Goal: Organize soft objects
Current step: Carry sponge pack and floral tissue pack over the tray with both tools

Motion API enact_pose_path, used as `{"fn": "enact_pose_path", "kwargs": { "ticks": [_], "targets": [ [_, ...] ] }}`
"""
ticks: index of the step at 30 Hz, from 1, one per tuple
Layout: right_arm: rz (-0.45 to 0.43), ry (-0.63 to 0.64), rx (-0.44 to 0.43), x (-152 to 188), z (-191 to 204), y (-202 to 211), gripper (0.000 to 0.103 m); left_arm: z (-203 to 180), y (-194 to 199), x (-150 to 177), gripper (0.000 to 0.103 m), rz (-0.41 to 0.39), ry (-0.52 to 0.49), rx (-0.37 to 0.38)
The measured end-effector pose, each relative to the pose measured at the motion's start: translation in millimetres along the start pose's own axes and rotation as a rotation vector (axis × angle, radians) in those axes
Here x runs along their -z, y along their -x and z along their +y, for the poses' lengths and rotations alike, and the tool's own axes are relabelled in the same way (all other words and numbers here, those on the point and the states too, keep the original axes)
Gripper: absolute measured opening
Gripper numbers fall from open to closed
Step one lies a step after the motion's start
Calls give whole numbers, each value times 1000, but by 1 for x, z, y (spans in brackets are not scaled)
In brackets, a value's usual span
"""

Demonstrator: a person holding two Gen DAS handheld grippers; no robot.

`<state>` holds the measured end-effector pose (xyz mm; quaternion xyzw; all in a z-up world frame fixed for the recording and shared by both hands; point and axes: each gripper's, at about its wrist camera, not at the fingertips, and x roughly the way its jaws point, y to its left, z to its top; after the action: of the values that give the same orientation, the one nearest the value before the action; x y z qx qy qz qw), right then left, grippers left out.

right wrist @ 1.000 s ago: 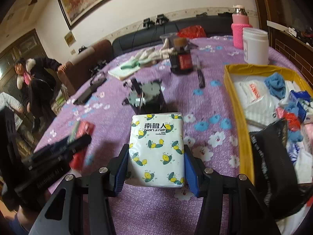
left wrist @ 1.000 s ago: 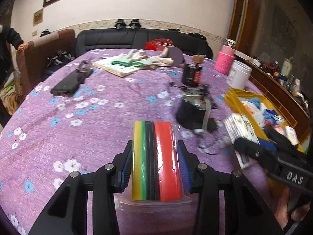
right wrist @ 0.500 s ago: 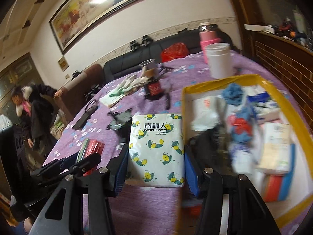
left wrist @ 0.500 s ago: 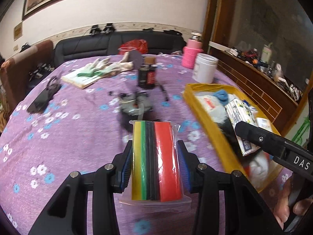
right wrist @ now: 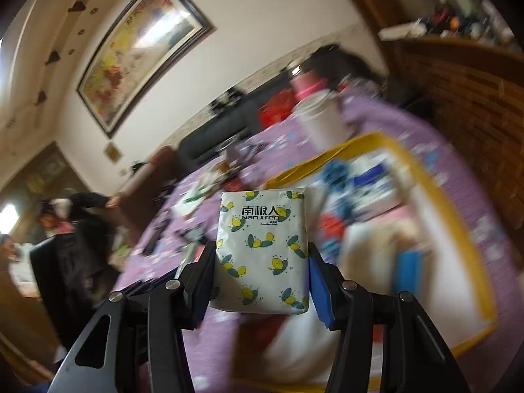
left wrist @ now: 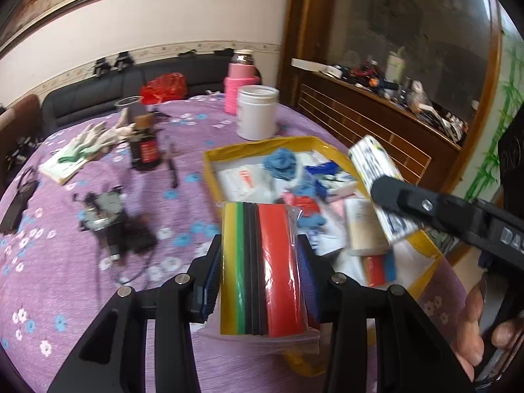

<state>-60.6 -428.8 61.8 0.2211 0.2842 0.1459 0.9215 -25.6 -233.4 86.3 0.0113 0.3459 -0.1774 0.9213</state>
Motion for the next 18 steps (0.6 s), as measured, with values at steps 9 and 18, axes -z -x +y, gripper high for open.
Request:
{"fn": "enact_pose_path", "kwargs": {
  "ticks": [9,18],
  "targets": [
    [32,18,161,-21,-30,-12,56,-54,-25,8,41,10,-99,19],
    [98,31,209,-30,-44,-39,56,-80,-39,18,41,-39,-187,-50]
  ]
}}
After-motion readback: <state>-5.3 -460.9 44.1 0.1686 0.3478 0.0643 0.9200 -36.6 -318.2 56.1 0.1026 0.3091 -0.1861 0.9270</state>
